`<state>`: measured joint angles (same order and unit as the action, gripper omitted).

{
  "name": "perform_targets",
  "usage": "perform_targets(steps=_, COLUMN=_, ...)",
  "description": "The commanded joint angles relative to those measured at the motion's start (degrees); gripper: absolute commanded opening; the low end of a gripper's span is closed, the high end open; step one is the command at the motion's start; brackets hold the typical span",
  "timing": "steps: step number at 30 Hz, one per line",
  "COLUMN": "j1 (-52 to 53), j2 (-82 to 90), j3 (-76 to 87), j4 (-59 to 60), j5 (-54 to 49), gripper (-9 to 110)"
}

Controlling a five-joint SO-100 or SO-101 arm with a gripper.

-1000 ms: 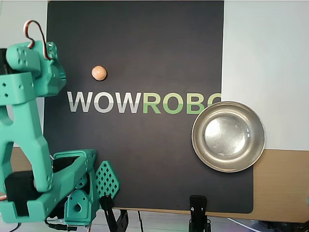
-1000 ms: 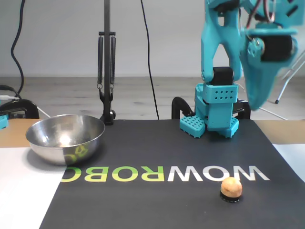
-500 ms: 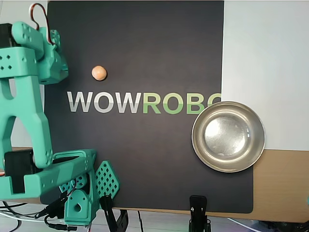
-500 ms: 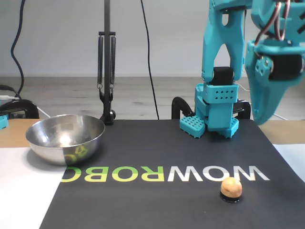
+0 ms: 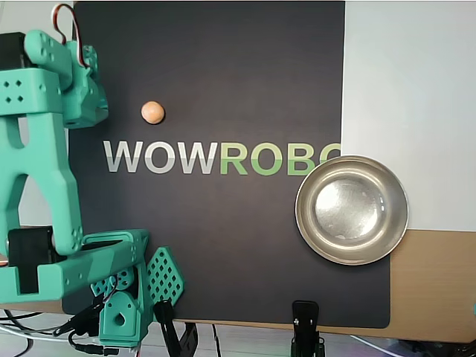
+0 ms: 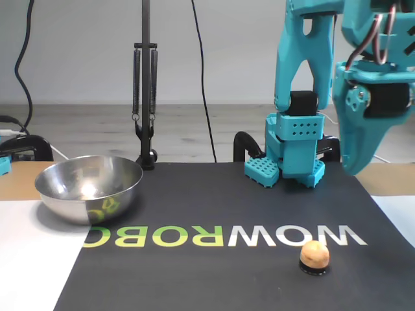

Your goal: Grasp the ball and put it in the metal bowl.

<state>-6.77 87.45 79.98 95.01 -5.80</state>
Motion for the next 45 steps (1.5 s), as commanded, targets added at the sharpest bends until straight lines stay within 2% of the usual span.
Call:
perform_targets(steps=1, j1=1.14, j2=0.26, j3=-1.67, j4=0.09, j5=-0.18, gripper=0)
perform_targets(steps=21, j1=10.46, j2=0.26, j3=-1.49, j4=-1.41, j5=-0.26, gripper=0)
perform_targets(steps=45, j1=13.45, j2=0.35, j3=1.32, j4=-1.41, j5=-0.70, gripper=0)
